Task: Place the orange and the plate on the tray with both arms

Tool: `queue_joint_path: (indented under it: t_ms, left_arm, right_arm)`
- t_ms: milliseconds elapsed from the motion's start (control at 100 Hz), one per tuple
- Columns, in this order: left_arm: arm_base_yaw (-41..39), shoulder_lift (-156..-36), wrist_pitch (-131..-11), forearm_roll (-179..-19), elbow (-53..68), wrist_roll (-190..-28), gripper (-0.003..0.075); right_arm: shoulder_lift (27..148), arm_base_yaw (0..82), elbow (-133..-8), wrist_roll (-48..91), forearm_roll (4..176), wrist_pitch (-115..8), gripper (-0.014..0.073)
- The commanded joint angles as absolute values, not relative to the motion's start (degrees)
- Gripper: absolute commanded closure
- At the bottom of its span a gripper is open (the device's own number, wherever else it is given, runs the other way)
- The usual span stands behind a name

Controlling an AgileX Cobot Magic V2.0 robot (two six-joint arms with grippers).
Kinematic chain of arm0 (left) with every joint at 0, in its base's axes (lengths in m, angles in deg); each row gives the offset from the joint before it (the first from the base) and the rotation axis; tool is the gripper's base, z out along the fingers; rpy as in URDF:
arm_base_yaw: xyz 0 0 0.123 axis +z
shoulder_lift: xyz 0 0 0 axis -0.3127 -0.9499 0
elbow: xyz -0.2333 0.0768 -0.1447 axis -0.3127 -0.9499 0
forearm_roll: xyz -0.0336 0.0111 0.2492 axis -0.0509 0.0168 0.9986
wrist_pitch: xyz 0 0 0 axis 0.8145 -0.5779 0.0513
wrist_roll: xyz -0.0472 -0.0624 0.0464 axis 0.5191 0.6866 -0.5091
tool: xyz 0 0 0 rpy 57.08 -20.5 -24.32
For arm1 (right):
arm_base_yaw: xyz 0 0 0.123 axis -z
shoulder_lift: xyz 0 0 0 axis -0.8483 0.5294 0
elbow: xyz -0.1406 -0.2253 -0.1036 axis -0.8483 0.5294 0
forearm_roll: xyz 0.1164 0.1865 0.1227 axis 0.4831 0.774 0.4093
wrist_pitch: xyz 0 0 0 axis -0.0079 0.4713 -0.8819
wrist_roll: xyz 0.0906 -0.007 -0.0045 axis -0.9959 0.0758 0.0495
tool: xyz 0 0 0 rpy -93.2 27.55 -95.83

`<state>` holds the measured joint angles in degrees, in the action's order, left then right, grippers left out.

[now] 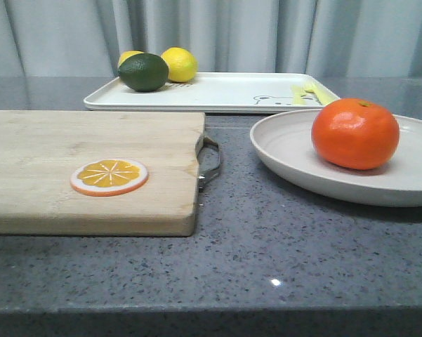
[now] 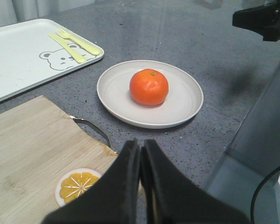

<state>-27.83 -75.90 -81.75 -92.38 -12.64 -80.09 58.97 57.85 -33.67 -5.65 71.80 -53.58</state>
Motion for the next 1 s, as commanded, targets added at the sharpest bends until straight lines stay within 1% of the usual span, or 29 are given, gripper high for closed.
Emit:
queue_joint_path:
  t_ms: [0, 50, 70, 120, 170, 220, 470, 650, 820, 990]
  left_arm:
    - [-27.8, -74.6, -77.7, -92.9, -12.0, -80.2, 0.0741]
    - [-27.8, -74.2, -77.7, -92.9, -12.1, -80.2, 0.0741]
    - [-27.8, -74.2, -77.7, -92.9, -12.1, -80.2, 0.0741]
    - [-27.8, -74.2, -77.7, -92.9, -12.1, -80.2, 0.0741]
    - [-27.8, -74.2, -77.7, -92.8, -12.1, -80.2, 0.0741]
    - [-27.8, -74.2, -77.4, -92.1, -12.1, -80.2, 0.0741]
    - [-27.8, -74.2, -76.3, -92.0, -12.1, -80.2, 0.0741]
    - [-27.8, -74.2, -76.3, -92.0, -12.1, -80.2, 0.0741]
    - [-27.8, -74.2, -76.3, -92.0, -12.1, -80.2, 0.0741]
    - [-27.8, -74.2, -76.3, -92.0, -12.1, -80.2, 0.0741]
  right_arm:
    - [62.2, 57.9, -38.4, -5.8, 71.7, -52.7, 0.0521]
    - [64.0, 57.9, -40.1, -5.8, 71.7, -50.1, 0.0414]
    - [64.8, 57.9, -40.8, -5.8, 71.8, -49.0, 0.0385]
    - [66.6, 57.9, -42.6, -5.8, 71.9, -46.6, 0.0273]
    - [68.4, 57.8, -44.3, -5.8, 72.4, -44.3, 0.0199]
    - [70.3, 57.8, -46.2, -5.7, 72.5, -41.9, 0.0161]
    - [83.7, 54.4, -56.6, -5.7, 73.6, -29.9, 0.0158]
    - [92.6, 52.9, -63.3, -5.7, 78.1, -22.1, 0.0158]
    - [98.2, 52.6, -66.3, -5.7, 80.9, -18.7, 0.0159]
    - [102.0, 52.6, -66.8, -5.7, 82.0, -19.1, 0.0159]
